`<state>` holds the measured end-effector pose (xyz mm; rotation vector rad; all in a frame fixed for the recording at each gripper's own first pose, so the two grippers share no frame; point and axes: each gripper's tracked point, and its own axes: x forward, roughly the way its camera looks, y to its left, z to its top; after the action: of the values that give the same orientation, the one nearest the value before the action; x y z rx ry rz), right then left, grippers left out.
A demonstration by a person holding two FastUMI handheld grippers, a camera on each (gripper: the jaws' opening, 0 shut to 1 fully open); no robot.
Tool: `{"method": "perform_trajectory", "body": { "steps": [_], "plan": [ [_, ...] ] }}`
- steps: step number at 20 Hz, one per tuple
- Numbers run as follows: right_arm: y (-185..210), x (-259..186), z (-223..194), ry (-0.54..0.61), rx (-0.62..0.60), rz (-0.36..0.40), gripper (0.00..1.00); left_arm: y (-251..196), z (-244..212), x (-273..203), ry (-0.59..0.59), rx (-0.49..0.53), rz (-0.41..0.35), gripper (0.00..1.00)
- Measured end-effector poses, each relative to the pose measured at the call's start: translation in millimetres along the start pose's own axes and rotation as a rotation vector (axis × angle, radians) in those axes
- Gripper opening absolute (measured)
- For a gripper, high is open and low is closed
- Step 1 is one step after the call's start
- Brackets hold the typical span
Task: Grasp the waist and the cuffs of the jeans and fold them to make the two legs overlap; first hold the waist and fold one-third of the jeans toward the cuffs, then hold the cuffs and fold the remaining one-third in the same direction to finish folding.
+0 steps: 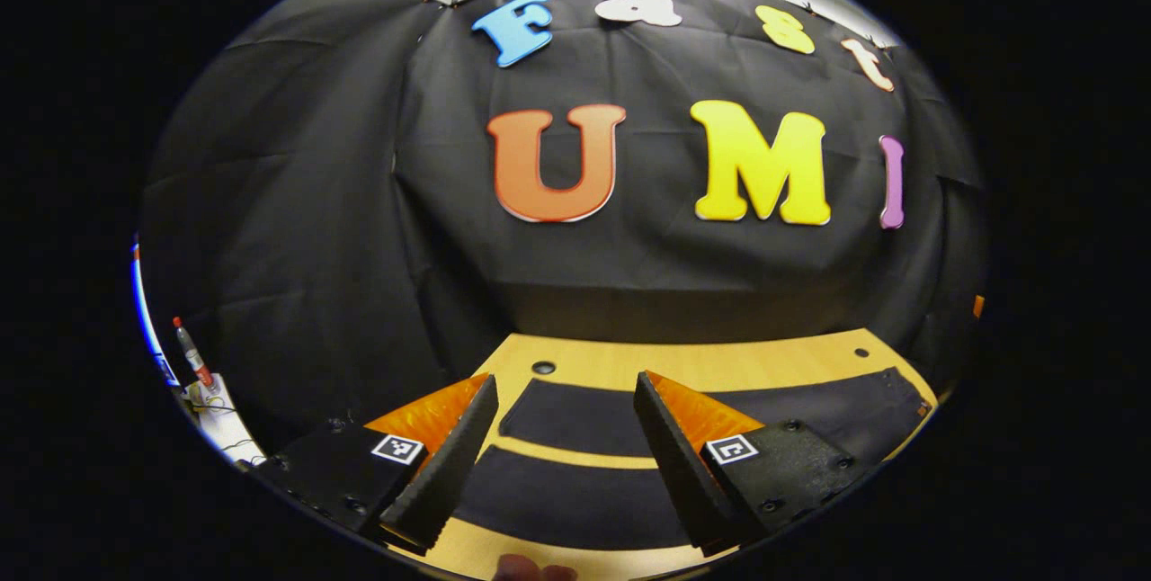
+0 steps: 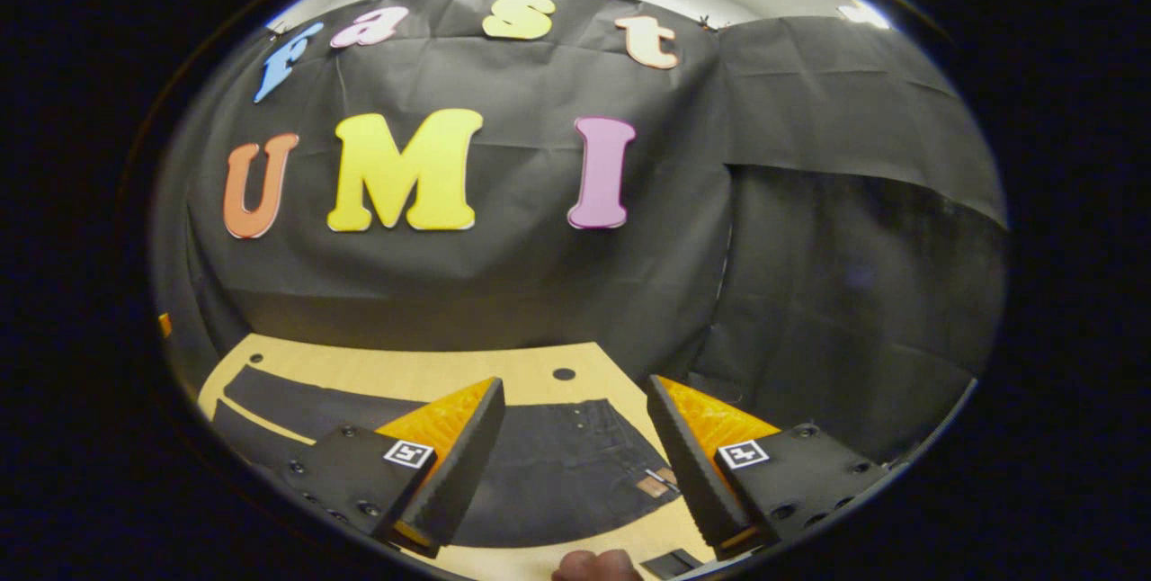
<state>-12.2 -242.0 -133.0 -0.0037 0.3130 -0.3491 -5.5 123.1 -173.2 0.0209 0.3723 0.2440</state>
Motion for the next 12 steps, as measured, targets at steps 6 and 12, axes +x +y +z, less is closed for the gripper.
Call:
{"method": "perform_trajectory", "body": {
  "steps": [6,12],
  "plan": [
    [-35.2,10.1,-40.9,0.118,0.11,-0.015,0.99,42.1,-59.8,-5.4,0.152,-0.116,0.064,0.98],
    [-55.7,26.1,-100.7,0.299,0.328,-0.023,1.0,47.5,-137.8,-11.6,0.37,-0.482,0.105,0.98]
  ]
}}
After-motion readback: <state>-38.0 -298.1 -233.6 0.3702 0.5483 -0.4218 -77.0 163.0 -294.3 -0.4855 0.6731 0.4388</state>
